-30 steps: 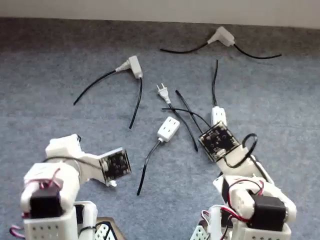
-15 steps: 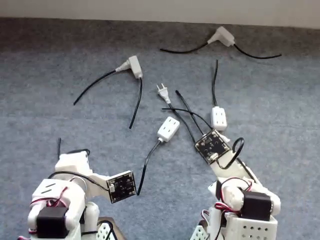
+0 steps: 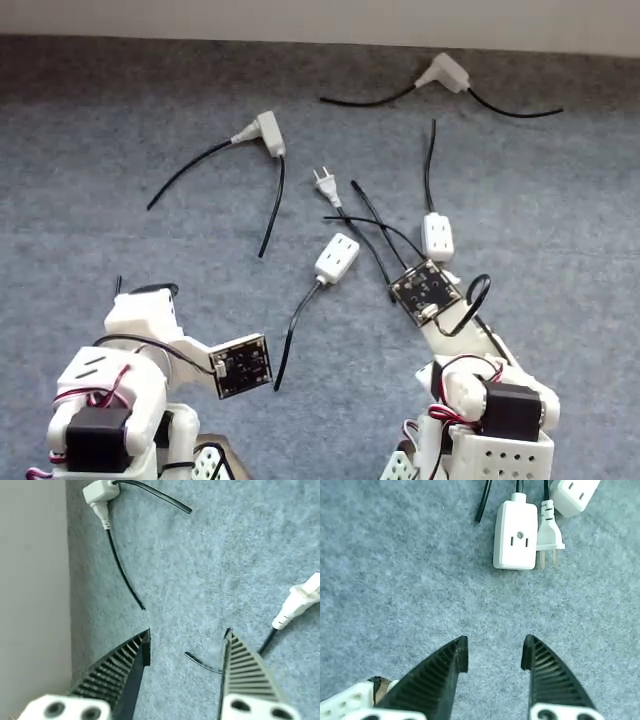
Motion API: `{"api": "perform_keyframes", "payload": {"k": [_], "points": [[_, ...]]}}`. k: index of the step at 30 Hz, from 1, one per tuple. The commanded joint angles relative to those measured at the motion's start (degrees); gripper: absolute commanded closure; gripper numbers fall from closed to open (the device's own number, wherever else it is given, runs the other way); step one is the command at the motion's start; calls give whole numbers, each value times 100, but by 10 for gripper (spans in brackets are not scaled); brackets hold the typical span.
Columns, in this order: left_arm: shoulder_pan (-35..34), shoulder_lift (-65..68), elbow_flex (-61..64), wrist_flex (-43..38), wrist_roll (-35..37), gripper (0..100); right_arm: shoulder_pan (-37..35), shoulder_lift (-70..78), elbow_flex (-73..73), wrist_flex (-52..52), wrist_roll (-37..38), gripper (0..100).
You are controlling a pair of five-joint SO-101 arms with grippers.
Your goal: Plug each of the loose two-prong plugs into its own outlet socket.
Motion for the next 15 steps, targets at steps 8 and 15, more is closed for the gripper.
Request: {"api": "perform_keyframes", "payload": {"k": [8,15], "points": [[-84,-127,-400,149,-1327,772,40,40,-22,-110,-299,820],[-127,1121,-1402,1371,-1943,770,40,40,-13,-110,-308,820]]}}
